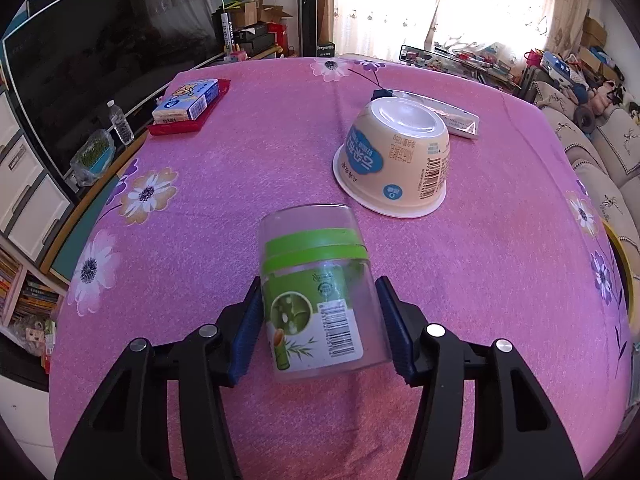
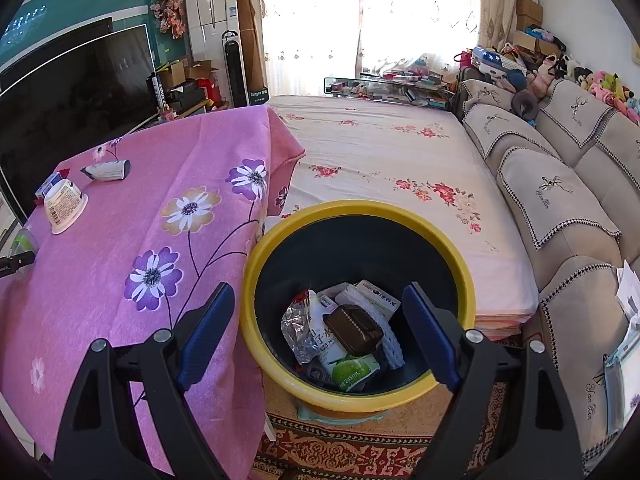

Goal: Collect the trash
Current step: 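Grasp the clear green-lidded jar with the left gripper, then carry the jar over the bin and open the left gripper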

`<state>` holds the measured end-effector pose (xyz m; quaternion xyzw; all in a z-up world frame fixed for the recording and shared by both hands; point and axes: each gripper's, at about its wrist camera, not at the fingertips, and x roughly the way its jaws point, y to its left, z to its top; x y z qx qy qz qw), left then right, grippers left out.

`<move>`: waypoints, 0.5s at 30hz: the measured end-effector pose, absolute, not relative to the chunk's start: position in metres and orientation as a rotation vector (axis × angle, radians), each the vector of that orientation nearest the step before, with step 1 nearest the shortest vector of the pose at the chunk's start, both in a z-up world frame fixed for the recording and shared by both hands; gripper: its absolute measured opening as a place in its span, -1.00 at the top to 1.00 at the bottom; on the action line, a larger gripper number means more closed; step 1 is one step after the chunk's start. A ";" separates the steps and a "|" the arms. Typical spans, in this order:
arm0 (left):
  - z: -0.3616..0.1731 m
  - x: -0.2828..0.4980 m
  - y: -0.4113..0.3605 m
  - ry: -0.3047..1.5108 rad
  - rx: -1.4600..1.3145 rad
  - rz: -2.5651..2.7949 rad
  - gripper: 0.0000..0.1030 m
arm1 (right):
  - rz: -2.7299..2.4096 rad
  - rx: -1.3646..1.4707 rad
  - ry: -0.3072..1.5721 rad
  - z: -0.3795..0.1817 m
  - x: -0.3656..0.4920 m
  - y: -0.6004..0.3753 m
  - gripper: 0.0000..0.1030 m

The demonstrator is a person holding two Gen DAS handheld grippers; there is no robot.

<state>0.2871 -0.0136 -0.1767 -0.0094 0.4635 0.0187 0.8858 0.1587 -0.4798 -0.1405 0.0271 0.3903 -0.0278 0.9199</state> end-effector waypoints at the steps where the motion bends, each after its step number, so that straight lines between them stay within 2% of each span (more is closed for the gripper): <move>1: -0.176 0.286 -0.014 0.962 -0.016 0.032 -0.01 | -0.057 0.056 0.802 -0.141 0.158 -0.480 -0.58; 15: -0.138 0.253 -0.056 0.873 0.045 -0.107 0.02 | -0.055 0.063 0.798 -0.142 0.153 -0.479 -0.58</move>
